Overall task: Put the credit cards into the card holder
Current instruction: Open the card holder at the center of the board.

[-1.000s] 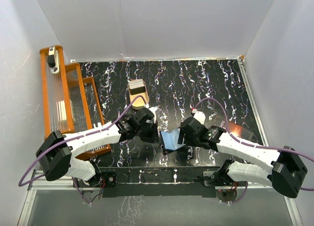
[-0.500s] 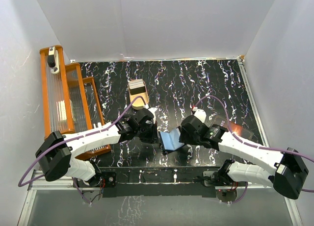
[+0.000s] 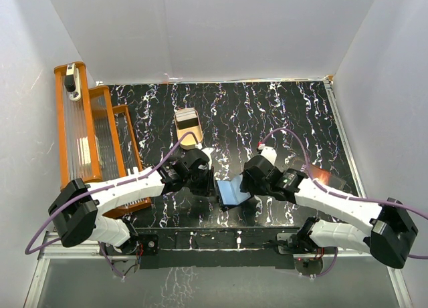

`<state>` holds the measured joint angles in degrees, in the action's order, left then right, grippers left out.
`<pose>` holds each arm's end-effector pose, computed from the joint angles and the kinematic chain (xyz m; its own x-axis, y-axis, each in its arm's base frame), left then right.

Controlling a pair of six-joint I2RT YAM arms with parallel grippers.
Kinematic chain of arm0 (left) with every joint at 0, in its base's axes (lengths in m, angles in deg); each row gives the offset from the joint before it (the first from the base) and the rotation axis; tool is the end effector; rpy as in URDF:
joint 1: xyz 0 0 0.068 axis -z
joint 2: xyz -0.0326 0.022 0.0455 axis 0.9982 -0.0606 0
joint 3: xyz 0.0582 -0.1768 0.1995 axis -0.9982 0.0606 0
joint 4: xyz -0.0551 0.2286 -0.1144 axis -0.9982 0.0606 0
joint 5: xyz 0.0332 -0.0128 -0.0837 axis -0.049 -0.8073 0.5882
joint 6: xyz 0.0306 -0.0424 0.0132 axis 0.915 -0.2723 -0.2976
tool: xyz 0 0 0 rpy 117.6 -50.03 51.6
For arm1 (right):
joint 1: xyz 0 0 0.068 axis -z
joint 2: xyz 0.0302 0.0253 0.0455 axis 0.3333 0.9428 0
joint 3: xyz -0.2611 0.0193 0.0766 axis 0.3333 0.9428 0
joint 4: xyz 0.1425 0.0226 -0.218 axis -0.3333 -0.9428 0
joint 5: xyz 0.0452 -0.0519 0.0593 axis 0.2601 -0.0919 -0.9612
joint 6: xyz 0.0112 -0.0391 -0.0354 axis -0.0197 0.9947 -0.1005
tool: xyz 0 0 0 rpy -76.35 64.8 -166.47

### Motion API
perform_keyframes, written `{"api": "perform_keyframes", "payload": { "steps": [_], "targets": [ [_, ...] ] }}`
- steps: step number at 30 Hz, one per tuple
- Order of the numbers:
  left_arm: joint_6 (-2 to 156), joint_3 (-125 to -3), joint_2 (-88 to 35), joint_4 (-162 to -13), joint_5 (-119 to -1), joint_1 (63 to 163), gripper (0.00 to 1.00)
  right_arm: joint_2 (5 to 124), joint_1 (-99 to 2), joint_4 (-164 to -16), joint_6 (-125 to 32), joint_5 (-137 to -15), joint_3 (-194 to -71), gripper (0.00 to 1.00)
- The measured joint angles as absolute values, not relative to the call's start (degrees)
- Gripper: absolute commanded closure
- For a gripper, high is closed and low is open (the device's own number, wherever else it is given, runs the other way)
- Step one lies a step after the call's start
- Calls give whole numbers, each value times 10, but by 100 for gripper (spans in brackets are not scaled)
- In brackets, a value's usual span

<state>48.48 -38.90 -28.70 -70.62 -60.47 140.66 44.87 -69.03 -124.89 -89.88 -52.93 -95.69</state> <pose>0.1616 -0.2319 0.2212 -0.8718 0.1170 -0.4758 0.3898 0.7539 -0.5289 0.1379 0.1470 0.2148 -0.8438 0.1525 -0.5145 0.0154 0.9653 0.2608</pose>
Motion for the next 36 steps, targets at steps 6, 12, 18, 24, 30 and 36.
{"api": "perform_keyframes", "payload": {
  "steps": [6,12,18,24,30,36],
  "targets": [
    [485,-384,-287,-708,-605,1407,100,476,-690,-1217,-894,-529,-923,79],
    [484,-365,-287,-712,-620,1407,100,478,-690,-1198,-909,-520,-873,94],
    [483,-357,-302,-707,-634,1407,100,448,-690,-1165,-935,-520,-831,92],
    [483,-357,-325,-703,-636,1407,100,435,-690,-1167,-955,-528,-820,70],
    [483,-357,-326,-703,-636,1407,100,432,-690,-1209,-958,-533,-840,61],
    [483,-357,-326,-704,-635,1407,100,433,-690,-1249,-952,-532,-893,60]
  ]
}}
